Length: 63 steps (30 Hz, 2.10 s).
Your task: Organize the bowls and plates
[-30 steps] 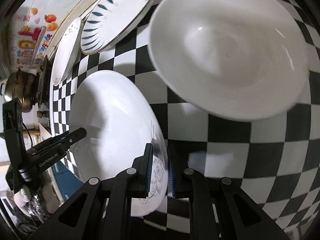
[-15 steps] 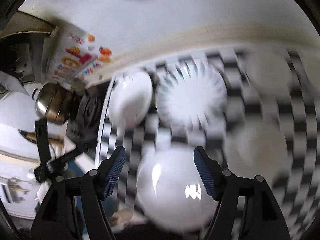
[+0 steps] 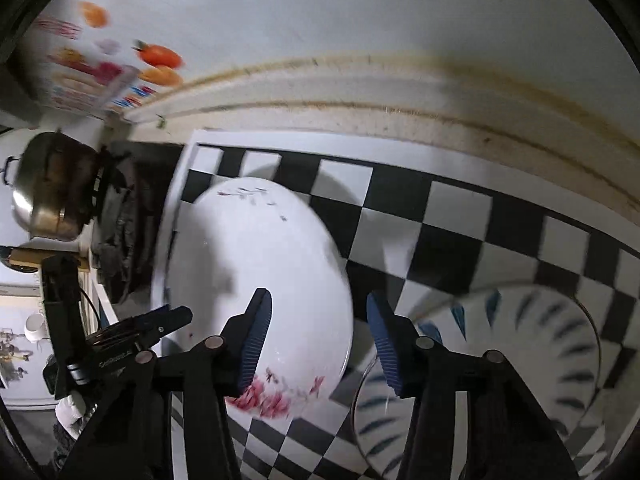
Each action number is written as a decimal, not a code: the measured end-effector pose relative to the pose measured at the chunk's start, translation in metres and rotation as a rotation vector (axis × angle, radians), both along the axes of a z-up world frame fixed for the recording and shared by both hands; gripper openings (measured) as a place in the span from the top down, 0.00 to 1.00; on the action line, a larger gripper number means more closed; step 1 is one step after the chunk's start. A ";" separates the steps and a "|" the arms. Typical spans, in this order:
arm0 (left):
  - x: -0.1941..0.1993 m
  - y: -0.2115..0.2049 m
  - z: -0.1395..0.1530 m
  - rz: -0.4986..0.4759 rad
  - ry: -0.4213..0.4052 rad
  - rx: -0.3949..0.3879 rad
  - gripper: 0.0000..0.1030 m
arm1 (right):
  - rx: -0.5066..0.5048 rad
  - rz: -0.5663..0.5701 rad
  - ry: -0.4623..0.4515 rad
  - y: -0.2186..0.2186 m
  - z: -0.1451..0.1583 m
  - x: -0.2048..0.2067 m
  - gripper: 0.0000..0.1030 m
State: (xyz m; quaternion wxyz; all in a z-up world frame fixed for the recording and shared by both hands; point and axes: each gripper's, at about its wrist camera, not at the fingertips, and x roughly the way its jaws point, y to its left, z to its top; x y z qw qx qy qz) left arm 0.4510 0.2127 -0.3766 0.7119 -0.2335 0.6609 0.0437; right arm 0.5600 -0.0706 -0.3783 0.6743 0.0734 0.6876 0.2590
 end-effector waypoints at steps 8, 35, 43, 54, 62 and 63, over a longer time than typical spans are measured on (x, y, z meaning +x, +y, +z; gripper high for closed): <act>0.014 -0.012 -0.005 -0.059 -0.012 0.019 0.70 | -0.030 0.026 0.094 0.012 -0.042 0.007 0.85; -0.062 -0.114 0.110 -0.313 -0.116 0.043 0.70 | 0.035 -0.104 -0.017 -0.097 0.065 -0.133 0.86; -0.093 -0.163 0.105 -0.429 -0.092 0.025 0.70 | 0.034 -0.203 -0.014 -0.162 0.067 -0.208 0.86; -0.119 -0.214 0.065 -0.565 -0.005 0.043 0.70 | 0.019 -0.321 0.053 -0.211 0.029 -0.283 0.86; -0.128 -0.237 0.040 -0.641 0.046 0.105 0.69 | -0.029 -0.334 0.093 -0.219 0.003 -0.299 0.86; -0.128 -0.239 0.038 -0.644 0.050 0.108 0.69 | -0.032 -0.335 0.096 -0.219 0.002 -0.298 0.86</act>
